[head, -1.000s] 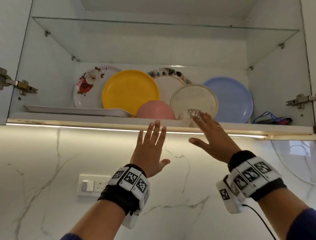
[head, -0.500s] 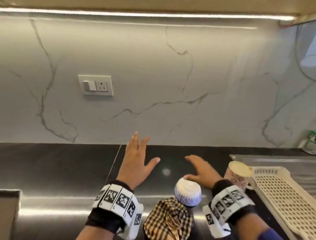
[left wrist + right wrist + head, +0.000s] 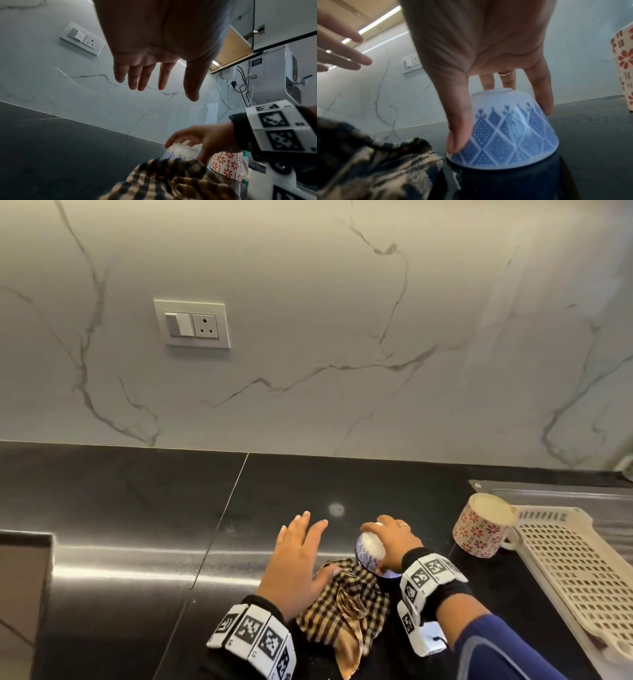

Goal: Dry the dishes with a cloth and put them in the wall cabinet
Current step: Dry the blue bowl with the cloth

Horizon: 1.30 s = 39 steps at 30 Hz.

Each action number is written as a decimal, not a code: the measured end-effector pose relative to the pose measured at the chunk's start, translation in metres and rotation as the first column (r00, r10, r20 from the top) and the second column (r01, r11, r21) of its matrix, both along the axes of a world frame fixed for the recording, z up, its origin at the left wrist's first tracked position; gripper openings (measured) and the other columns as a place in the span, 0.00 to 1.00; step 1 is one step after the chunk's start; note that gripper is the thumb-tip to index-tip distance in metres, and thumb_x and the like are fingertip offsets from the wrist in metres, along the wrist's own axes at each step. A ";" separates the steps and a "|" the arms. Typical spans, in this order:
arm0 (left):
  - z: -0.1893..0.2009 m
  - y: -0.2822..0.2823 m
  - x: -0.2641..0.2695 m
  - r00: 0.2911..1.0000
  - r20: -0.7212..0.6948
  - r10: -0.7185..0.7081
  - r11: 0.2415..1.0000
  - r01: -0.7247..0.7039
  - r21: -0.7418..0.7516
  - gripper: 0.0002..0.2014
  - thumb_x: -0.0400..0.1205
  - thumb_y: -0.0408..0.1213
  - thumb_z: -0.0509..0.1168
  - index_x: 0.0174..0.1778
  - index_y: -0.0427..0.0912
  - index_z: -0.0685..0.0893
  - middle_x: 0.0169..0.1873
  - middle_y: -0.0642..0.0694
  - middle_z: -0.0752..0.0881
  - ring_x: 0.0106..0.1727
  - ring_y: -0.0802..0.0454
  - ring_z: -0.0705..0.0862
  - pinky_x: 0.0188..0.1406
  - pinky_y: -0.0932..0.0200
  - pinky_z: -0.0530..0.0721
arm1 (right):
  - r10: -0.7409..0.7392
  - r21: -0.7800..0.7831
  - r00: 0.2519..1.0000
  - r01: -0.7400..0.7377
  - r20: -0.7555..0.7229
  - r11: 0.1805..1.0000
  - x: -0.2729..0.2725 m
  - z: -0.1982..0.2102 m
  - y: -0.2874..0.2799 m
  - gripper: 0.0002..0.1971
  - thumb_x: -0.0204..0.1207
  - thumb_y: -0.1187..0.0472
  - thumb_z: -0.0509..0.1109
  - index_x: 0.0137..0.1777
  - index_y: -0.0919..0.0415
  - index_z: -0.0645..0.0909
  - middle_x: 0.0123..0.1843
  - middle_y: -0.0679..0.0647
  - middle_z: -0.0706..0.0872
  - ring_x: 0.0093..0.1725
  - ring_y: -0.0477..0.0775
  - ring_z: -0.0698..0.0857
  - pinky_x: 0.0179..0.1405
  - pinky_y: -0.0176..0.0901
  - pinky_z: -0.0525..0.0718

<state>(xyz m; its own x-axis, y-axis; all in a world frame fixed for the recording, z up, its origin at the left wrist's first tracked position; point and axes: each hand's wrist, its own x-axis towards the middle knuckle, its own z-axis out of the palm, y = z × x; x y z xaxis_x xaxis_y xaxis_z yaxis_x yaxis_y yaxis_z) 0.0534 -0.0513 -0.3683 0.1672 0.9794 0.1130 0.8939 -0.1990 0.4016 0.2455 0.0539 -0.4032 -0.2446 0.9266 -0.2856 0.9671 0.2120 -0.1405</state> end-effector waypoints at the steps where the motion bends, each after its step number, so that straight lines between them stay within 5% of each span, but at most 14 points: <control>1: -0.002 0.000 0.000 1.000 0.001 -0.004 1.000 0.004 0.001 0.33 0.83 0.52 0.57 0.81 0.51 0.49 0.82 0.49 0.46 0.82 0.53 0.43 0.77 0.60 0.35 | -0.012 0.005 0.999 0.013 -0.049 1.000 0.003 0.002 -0.002 0.40 0.64 0.57 0.79 0.75 0.42 0.64 0.75 0.52 0.63 0.75 0.63 0.61 0.70 0.61 0.71; 5: -0.011 0.001 0.002 0.999 0.036 -0.035 0.999 0.034 0.028 0.34 0.83 0.51 0.58 0.81 0.50 0.49 0.82 0.50 0.48 0.82 0.55 0.44 0.76 0.62 0.34 | -0.107 0.044 0.900 0.138 -0.422 0.989 0.015 0.024 -0.015 0.39 0.63 0.56 0.80 0.73 0.47 0.66 0.70 0.54 0.69 0.69 0.61 0.70 0.69 0.52 0.71; 8: -0.017 0.002 0.005 0.983 0.130 -0.127 0.989 0.116 0.086 0.35 0.81 0.55 0.59 0.79 0.52 0.49 0.80 0.56 0.52 0.82 0.57 0.46 0.75 0.68 0.31 | -0.219 -0.148 0.553 0.171 -0.804 0.974 0.013 0.053 -0.035 0.32 0.66 0.60 0.79 0.68 0.49 0.68 0.62 0.56 0.76 0.60 0.60 0.79 0.53 0.58 0.85; 12: -0.019 -0.001 0.012 0.878 0.385 -0.285 0.951 0.211 0.224 0.29 0.77 0.66 0.48 0.72 0.61 0.53 0.75 0.61 0.61 0.78 0.71 0.52 0.77 0.71 0.38 | -0.476 -0.469 0.129 0.080 -0.870 0.879 -0.003 0.072 -0.062 0.28 0.66 0.54 0.73 0.66 0.53 0.72 0.58 0.60 0.82 0.54 0.62 0.86 0.44 0.61 0.88; 17: -0.016 -0.009 0.009 0.725 0.604 -0.332 0.939 0.195 0.282 0.18 0.81 0.48 0.53 0.66 0.53 0.75 0.61 0.61 0.81 0.63 0.68 0.79 0.78 0.66 0.56 | -0.586 -0.586 -0.006 -0.001 -0.810 0.810 -0.025 0.071 -0.081 0.27 0.63 0.47 0.70 0.62 0.58 0.75 0.54 0.61 0.85 0.50 0.61 0.87 0.43 0.58 0.89; 20: -0.012 -0.015 0.000 0.650 0.691 -0.317 0.947 0.179 0.265 0.12 0.81 0.44 0.56 0.56 0.52 0.82 0.47 0.67 0.86 0.50 0.64 0.84 0.64 0.64 0.76 | -0.595 -0.595 -0.021 -0.014 -0.803 0.804 -0.037 0.068 -0.087 0.27 0.63 0.46 0.68 0.61 0.58 0.75 0.51 0.61 0.86 0.47 0.60 0.88 0.42 0.56 0.89; 24: -0.014 -0.016 -0.020 0.542 0.809 -0.228 0.971 0.067 0.229 0.09 0.80 0.40 0.60 0.50 0.47 0.84 0.41 0.52 0.88 0.45 0.58 0.85 0.47 0.63 0.82 | -0.523 -0.524 0.078 0.009 -0.849 0.852 -0.050 0.057 -0.092 0.32 0.66 0.37 0.61 0.66 0.55 0.74 0.59 0.60 0.85 0.56 0.58 0.86 0.54 0.53 0.85; 25: -0.016 -0.016 -0.026 0.522 0.829 -0.202 0.976 0.041 0.212 0.08 0.79 0.37 0.60 0.50 0.46 0.84 0.41 0.51 0.88 0.45 0.59 0.85 0.47 0.64 0.81 | -0.472 -0.474 0.197 0.037 -0.859 0.880 -0.052 0.052 -0.093 0.38 0.64 0.33 0.62 0.70 0.54 0.71 0.64 0.59 0.82 0.60 0.56 0.83 0.59 0.50 0.83; 27: -0.019 -0.017 -0.038 0.504 0.850 -0.153 0.985 0.009 0.171 0.10 0.78 0.34 0.58 0.49 0.45 0.84 0.41 0.49 0.88 0.45 0.60 0.85 0.47 0.64 0.81 | -0.249 -0.279 0.634 0.054 -0.732 0.959 -0.053 0.040 -0.096 0.45 0.65 0.34 0.67 0.79 0.53 0.59 0.77 0.58 0.71 0.73 0.55 0.73 0.70 0.47 0.72; 28: -0.020 -0.017 -0.043 0.496 0.859 -0.132 0.988 -0.001 0.152 0.10 0.78 0.33 0.58 0.49 0.44 0.84 0.40 0.49 0.88 0.44 0.60 0.85 0.47 0.64 0.82 | -0.080 -0.153 0.846 -0.002 -0.527 0.988 -0.054 0.031 -0.099 0.44 0.70 0.38 0.68 0.82 0.52 0.52 0.82 0.57 0.61 0.79 0.56 0.64 0.76 0.48 0.64; 29: -0.023 -0.018 -0.047 0.482 0.868 -0.115 0.991 -0.010 0.137 0.10 0.78 0.34 0.58 0.48 0.45 0.84 0.40 0.50 0.89 0.44 0.61 0.85 0.47 0.65 0.82 | 0.080 -0.072 0.958 -0.103 -0.274 0.992 -0.055 0.020 -0.103 0.44 0.74 0.42 0.67 0.83 0.49 0.45 0.84 0.55 0.51 0.82 0.56 0.54 0.79 0.53 0.56; 31: -0.026 -0.017 -0.052 0.454 0.887 -0.085 0.993 -0.031 0.111 0.10 0.76 0.34 0.58 0.47 0.47 0.84 0.38 0.55 0.89 0.42 0.62 0.84 0.46 0.67 0.81 | 0.227 -0.099 0.973 -0.222 0.046 0.970 -0.061 0.005 -0.113 0.46 0.74 0.43 0.68 0.82 0.43 0.39 0.84 0.52 0.35 0.83 0.60 0.38 0.78 0.66 0.45; 33: -0.028 -0.017 -0.053 0.428 0.902 -0.058 0.995 -0.047 0.086 0.11 0.76 0.34 0.58 0.46 0.48 0.84 0.37 0.54 0.89 0.42 0.62 0.84 0.45 0.67 0.81 | 0.214 -0.166 0.970 -0.194 0.114 0.967 -0.066 -0.006 -0.116 0.44 0.75 0.43 0.67 0.81 0.38 0.39 0.83 0.53 0.30 0.81 0.63 0.34 0.76 0.72 0.43; 39: -0.027 -0.020 -0.054 0.377 0.926 -0.017 0.999 -0.032 0.031 0.10 0.79 0.32 0.59 0.47 0.48 0.84 0.41 0.46 0.87 0.42 0.59 0.84 0.44 0.67 0.82 | 0.181 -0.162 0.978 -0.163 0.104 0.973 -0.072 -0.007 -0.111 0.33 0.82 0.69 0.53 0.82 0.42 0.49 0.85 0.56 0.41 0.83 0.63 0.49 0.78 0.58 0.62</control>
